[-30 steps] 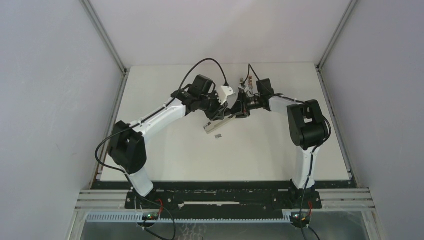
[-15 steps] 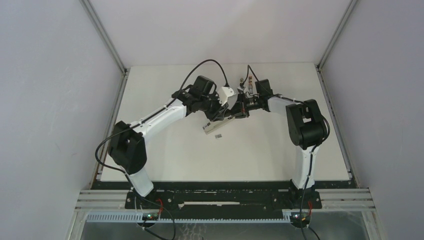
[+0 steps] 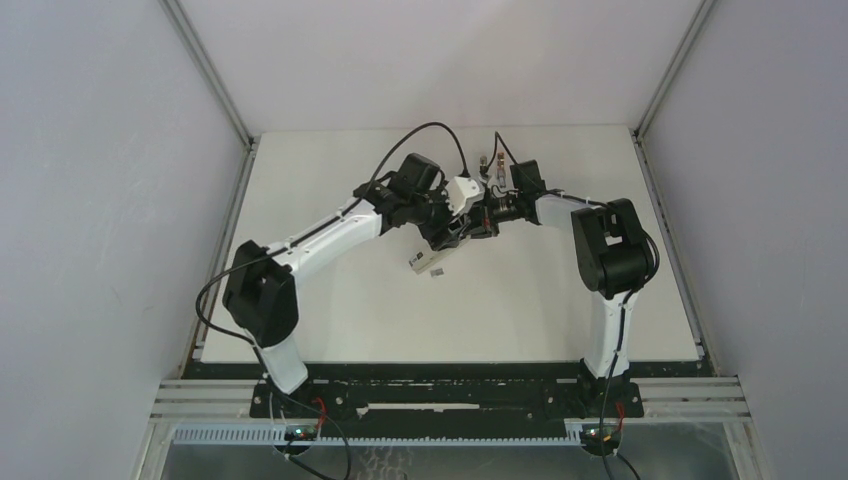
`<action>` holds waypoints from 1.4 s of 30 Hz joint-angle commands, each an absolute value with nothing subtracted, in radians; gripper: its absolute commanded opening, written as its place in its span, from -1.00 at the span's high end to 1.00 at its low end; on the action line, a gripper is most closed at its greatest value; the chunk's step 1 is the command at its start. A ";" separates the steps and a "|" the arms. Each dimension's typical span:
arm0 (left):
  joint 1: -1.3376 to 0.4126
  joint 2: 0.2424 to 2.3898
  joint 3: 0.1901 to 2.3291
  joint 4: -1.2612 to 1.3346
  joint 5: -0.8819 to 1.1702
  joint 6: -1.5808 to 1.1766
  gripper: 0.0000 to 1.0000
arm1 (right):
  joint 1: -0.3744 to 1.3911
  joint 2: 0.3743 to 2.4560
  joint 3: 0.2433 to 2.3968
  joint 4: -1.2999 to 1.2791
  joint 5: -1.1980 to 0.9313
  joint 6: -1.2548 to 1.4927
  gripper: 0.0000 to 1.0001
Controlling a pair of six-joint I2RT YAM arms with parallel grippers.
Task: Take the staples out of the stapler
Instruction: Unload the staple at the center of the board.
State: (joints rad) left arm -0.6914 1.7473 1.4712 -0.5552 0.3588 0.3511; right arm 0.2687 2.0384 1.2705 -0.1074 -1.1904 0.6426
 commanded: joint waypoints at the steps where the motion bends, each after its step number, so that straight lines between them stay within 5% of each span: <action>1: -0.716 1.786 1.569 -0.560 0.300 0.351 -0.31 | 0.270 2.028 1.282 -0.083 -1.236 0.647 1.00; 9: -0.724 1.833 1.614 -0.578 0.288 0.342 -0.02 | 0.265 2.025 1.282 -0.083 -1.234 0.647 1.00; 17: -0.724 1.820 1.611 -0.568 0.267 0.334 0.97 | 0.255 2.030 1.282 -0.091 -1.227 0.635 1.00; 42: -0.514 1.648 1.394 -0.390 0.365 0.385 0.99 | 0.174 2.175 1.442 -0.169 -1.197 0.602 1.00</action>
State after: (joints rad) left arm -0.5514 1.7004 1.4414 -0.4541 0.4496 0.3286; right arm 0.1886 2.1464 1.4010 -0.1394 -1.1698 0.6151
